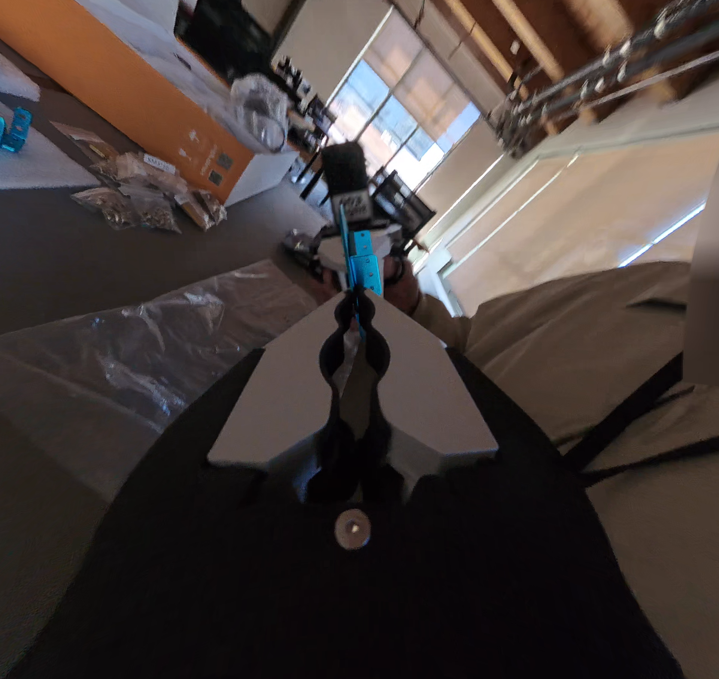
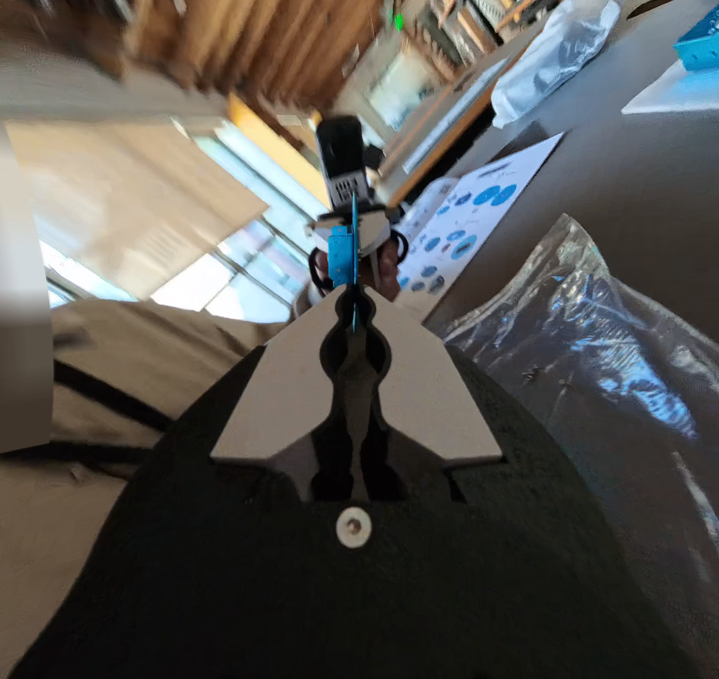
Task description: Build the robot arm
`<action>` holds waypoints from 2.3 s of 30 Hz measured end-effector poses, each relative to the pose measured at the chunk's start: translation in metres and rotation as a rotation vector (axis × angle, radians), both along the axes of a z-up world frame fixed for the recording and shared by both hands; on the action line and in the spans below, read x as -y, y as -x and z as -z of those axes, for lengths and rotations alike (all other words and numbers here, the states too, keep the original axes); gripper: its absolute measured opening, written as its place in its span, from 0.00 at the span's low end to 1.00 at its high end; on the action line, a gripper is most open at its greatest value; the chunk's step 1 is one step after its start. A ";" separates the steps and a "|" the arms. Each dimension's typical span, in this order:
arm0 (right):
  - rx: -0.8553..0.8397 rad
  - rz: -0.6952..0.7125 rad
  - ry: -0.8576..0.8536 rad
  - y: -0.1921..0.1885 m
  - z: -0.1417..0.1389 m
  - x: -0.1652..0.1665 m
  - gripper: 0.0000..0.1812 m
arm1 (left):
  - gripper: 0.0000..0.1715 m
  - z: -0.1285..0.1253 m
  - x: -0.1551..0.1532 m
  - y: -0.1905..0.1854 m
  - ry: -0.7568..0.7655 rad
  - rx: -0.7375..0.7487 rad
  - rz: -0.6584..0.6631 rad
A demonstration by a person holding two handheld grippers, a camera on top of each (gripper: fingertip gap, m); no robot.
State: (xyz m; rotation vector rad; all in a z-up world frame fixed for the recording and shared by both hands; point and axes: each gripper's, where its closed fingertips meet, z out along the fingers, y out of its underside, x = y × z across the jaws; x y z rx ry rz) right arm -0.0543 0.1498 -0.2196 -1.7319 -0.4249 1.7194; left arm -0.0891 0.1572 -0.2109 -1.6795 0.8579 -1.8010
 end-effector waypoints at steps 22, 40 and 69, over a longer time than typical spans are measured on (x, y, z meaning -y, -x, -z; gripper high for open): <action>-0.267 0.323 0.183 -0.012 0.009 -0.019 0.03 | 0.00 0.011 -0.022 -0.012 0.230 0.255 -0.453; 1.066 -0.190 -0.596 -0.046 0.108 -0.012 0.12 | 0.00 0.056 -0.058 0.033 -0.025 -0.251 -0.338; 1.232 -0.813 -0.889 -0.018 0.130 -0.034 0.03 | 0.00 0.077 -0.050 0.039 0.072 -0.310 -0.295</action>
